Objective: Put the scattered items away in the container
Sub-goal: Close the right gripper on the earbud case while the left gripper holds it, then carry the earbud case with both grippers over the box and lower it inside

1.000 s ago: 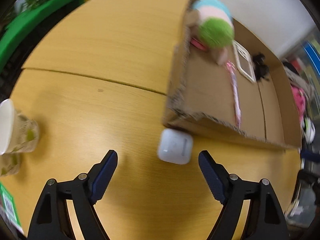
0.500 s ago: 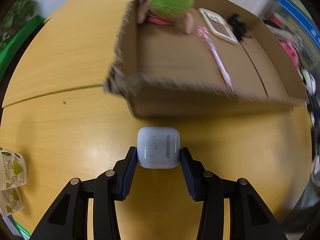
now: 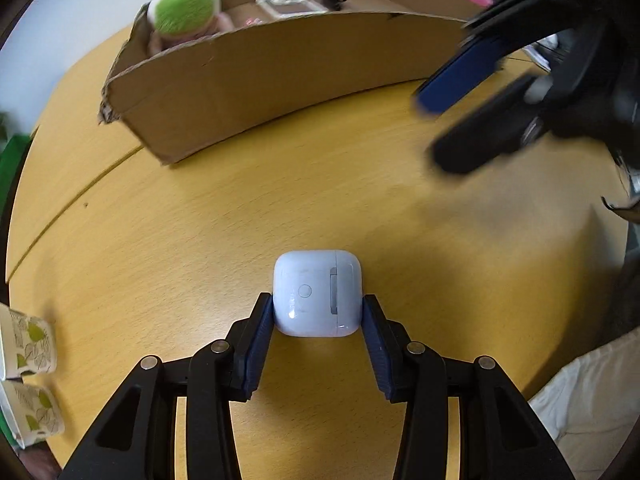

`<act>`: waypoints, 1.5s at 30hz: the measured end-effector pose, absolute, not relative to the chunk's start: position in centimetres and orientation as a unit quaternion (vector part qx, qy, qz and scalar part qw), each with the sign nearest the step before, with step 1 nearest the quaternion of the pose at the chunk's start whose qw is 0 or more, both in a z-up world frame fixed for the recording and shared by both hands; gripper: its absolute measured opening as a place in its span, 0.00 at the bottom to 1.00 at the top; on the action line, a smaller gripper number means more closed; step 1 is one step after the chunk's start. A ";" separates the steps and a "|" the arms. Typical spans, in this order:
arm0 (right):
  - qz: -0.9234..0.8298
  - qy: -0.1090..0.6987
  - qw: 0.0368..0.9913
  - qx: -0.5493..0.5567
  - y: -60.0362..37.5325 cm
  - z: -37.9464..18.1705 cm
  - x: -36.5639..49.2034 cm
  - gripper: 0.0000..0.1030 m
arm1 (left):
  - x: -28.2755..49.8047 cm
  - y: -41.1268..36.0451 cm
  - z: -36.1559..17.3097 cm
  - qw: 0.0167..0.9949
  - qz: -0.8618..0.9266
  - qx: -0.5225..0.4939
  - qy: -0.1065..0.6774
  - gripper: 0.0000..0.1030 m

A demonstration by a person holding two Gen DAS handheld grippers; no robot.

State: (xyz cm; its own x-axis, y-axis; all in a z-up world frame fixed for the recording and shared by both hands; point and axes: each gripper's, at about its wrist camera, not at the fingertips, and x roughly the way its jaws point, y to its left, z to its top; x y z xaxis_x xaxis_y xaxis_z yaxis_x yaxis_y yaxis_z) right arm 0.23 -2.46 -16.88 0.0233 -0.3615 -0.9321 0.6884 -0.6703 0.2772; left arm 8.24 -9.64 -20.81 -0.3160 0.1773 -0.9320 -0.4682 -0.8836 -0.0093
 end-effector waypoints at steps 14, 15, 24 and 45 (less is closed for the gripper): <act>-0.655 0.174 0.468 0.567 -8.9 -21.1 2.3 0.49 | 9.5 -10.5 -21.2 0.267 0.814 -0.493 0.153 0.46; -0.653 0.172 0.471 0.567 -9.1 -21.1 2.4 0.44 | 9.4 -10.4 -21.2 0.267 0.813 -0.494 0.153 0.46; -0.665 0.157 0.462 0.565 -8.1 -19.9 2.3 0.39 | 7.9 -8.6 -19.4 0.261 0.800 -0.510 0.177 0.46; -0.789 0.048 0.403 0.461 5.6 -5.1 -2.6 0.23 | -0.7 1.2 -6.2 0.266 0.812 -0.425 0.300 0.46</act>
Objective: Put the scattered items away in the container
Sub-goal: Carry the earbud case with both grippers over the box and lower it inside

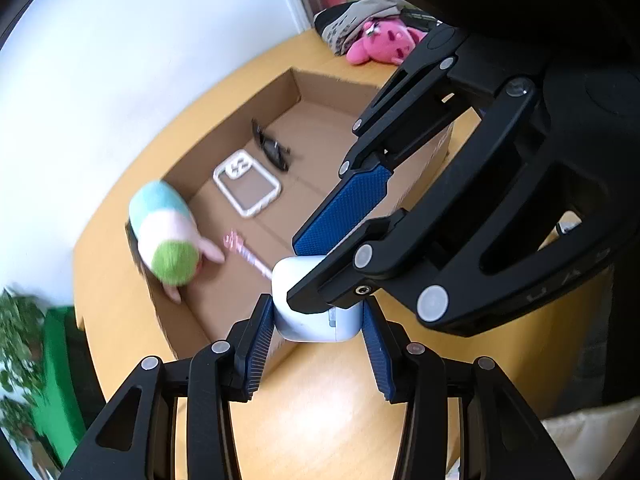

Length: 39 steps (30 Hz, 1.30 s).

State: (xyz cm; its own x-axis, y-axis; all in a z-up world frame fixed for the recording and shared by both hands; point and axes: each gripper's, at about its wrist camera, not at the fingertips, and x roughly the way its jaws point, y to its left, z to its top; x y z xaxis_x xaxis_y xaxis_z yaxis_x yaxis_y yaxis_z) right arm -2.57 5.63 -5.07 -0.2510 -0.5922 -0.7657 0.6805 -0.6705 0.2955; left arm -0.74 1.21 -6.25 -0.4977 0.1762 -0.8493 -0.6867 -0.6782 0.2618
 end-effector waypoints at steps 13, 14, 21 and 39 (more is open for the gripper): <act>-0.828 0.017 0.355 0.433 12.0 -2.3 -7.1 0.23 | -4.4 5.5 -2.5 0.294 0.815 -0.373 0.331 0.46; -0.831 0.018 0.351 0.431 12.3 -2.3 -7.7 0.23 | -5.1 5.6 -2.6 0.297 0.815 -0.370 0.332 0.46; -0.836 0.015 0.335 0.435 13.5 -3.4 -11.5 0.23 | -8.8 5.9 -3.9 0.312 0.811 -0.370 0.329 0.46; -0.793 -0.004 0.327 0.514 13.0 -14.7 -19.8 0.23 | -17.5 5.3 -14.2 0.346 0.761 -0.468 0.287 0.46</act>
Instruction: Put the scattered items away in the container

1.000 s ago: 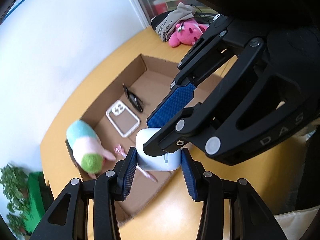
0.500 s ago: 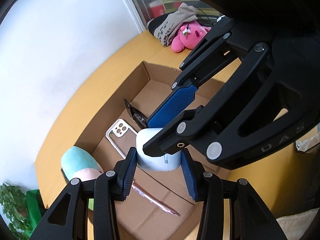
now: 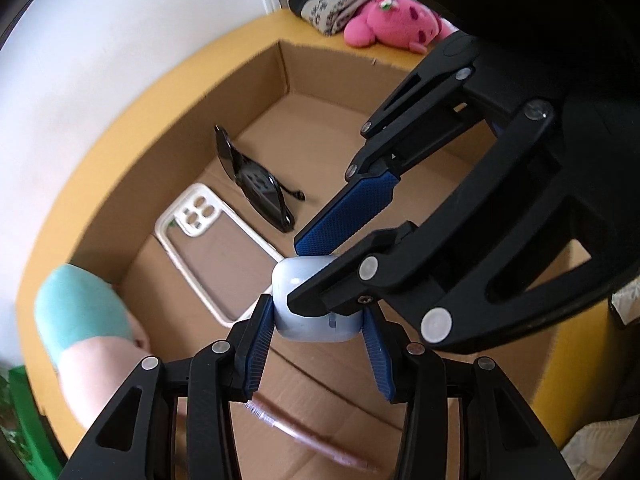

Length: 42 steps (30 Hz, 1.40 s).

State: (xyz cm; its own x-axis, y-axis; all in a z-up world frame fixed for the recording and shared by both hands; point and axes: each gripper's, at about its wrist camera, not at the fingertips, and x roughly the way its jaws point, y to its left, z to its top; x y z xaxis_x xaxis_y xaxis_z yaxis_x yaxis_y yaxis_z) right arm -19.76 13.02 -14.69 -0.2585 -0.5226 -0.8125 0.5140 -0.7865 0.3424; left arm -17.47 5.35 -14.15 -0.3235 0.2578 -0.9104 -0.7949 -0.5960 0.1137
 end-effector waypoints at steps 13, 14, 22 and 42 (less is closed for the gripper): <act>-0.764 -0.020 0.310 0.566 13.2 -20.1 -21.0 0.23 | -18.2 7.0 -18.9 0.342 0.728 -0.527 0.276 0.46; -0.764 -0.022 0.309 0.566 13.3 -20.2 -21.0 0.23 | -18.2 7.0 -18.8 0.341 0.728 -0.529 0.270 0.46; -0.770 -0.024 0.283 0.572 13.9 -18.5 -19.4 0.42 | -16.8 6.3 -15.4 0.315 0.756 -0.513 0.257 0.75; -0.844 0.002 0.177 0.506 16.3 -1.2 -4.9 0.51 | -5.0 1.6 4.0 0.124 0.890 -0.438 0.010 0.96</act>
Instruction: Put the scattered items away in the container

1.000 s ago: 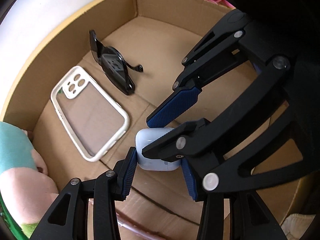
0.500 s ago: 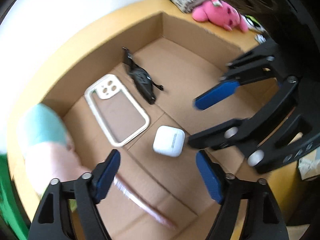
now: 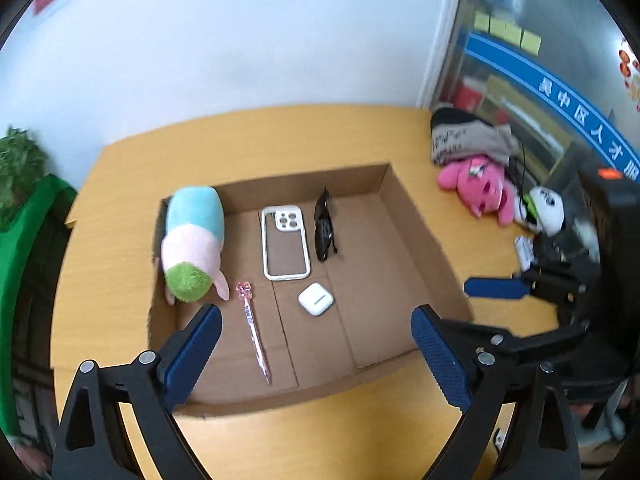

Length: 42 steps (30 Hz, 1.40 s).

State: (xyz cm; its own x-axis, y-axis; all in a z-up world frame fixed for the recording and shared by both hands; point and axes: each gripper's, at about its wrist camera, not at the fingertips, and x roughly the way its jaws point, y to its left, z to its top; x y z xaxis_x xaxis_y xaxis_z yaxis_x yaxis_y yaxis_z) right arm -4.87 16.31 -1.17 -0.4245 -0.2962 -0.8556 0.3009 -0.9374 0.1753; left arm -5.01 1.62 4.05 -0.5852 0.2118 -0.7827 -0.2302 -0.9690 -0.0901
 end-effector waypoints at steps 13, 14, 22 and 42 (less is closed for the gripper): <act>-0.868 0.002 0.151 0.473 18.6 3.8 2.0 0.51 | 1.1 2.2 9.2 0.047 0.913 -0.405 -0.028 0.99; -0.869 0.003 0.149 0.471 18.6 4.1 2.3 0.51 | 1.3 2.1 9.3 0.045 0.913 -0.404 -0.026 0.99; -0.875 0.017 0.127 0.467 17.1 5.5 3.2 0.51 | 1.9 0.0 9.8 0.045 0.918 -0.392 -0.020 0.99; -0.867 0.055 0.075 0.489 12.6 6.5 3.8 0.51 | 1.2 -3.6 8.7 0.051 0.913 -0.403 -0.042 0.99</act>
